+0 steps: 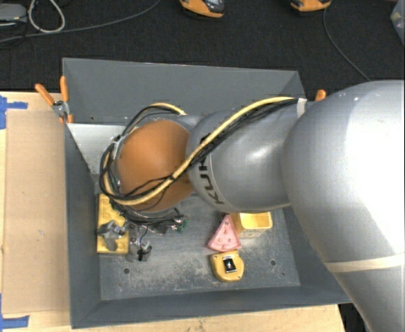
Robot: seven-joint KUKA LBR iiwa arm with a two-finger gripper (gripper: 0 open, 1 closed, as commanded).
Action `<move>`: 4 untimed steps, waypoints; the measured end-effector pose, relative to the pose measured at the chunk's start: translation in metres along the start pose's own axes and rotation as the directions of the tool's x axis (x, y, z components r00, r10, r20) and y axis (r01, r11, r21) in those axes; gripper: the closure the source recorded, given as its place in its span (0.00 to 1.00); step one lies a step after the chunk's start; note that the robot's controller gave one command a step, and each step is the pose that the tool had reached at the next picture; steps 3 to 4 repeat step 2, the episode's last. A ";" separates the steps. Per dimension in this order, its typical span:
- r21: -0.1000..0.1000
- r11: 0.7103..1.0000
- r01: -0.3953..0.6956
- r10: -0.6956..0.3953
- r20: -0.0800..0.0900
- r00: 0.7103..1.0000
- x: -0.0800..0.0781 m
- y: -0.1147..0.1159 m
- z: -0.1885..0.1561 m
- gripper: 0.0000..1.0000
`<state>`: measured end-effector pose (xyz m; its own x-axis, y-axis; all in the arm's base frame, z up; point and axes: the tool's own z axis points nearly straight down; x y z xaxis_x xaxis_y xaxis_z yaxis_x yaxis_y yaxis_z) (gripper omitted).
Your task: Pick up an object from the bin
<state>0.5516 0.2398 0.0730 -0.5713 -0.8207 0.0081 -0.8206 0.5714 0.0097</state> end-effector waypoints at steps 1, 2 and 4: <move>-0.003 1.000 -0.002 0.002 -0.003 1.000 0.001 0.002 -0.018 1.00; -0.003 1.000 -0.006 0.006 -0.002 1.000 0.001 0.002 -0.045 1.00; -0.003 1.000 -0.006 0.006 -0.002 1.000 0.001 0.002 -0.045 1.00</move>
Offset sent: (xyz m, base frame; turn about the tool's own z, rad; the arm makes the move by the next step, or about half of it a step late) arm -0.0016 -0.0006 0.0534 0.0019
